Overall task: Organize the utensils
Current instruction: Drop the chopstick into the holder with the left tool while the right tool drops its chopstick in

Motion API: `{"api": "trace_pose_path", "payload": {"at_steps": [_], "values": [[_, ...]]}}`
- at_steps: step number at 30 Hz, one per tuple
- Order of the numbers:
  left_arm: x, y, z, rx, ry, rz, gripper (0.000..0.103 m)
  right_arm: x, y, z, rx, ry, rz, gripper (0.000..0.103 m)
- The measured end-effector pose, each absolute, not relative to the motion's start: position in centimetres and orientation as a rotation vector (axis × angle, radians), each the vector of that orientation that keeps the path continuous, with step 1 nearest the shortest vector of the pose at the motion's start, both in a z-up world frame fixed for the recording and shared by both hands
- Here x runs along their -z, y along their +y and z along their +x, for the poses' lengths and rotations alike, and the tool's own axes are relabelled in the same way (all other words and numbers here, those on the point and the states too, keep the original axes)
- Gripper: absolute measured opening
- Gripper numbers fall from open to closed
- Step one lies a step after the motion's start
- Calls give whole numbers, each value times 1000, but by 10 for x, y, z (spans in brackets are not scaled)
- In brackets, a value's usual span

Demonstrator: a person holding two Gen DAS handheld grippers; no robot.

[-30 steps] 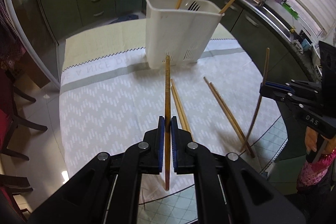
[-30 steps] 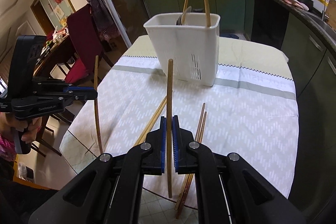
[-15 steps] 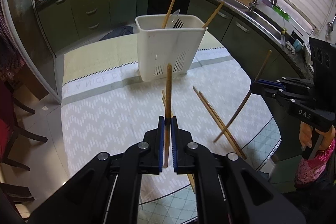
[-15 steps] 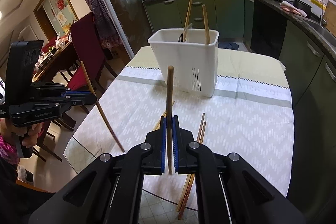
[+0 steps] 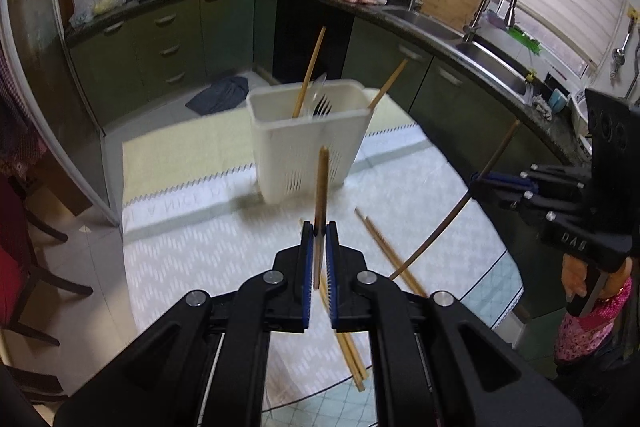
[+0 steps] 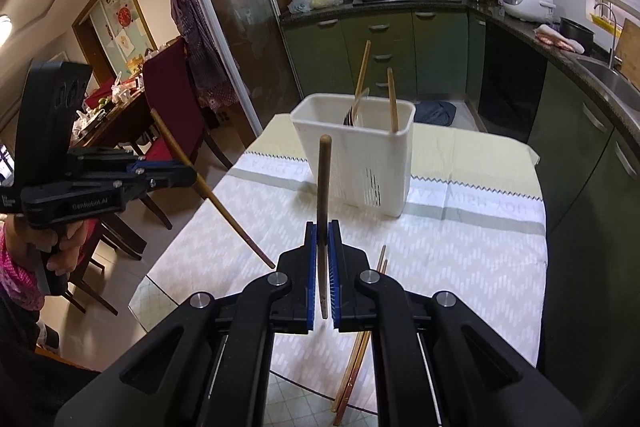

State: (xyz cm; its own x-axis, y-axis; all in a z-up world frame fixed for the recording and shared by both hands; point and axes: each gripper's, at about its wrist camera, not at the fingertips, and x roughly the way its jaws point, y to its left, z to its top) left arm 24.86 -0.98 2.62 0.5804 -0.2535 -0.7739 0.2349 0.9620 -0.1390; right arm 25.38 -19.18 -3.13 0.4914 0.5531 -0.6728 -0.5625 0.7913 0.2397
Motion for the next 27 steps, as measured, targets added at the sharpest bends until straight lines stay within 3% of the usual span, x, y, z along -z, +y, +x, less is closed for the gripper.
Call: {"api": "trace_pose_path", "payload": {"at_steps": [15, 27], "values": [[-139, -20, 303, 239, 693, -9, 6, -44, -204, 257, -682, 701, -26, 6], [-120, -14, 378, 176, 673, -40, 6, -80, -207, 267, -696, 653, -6, 6]]}}
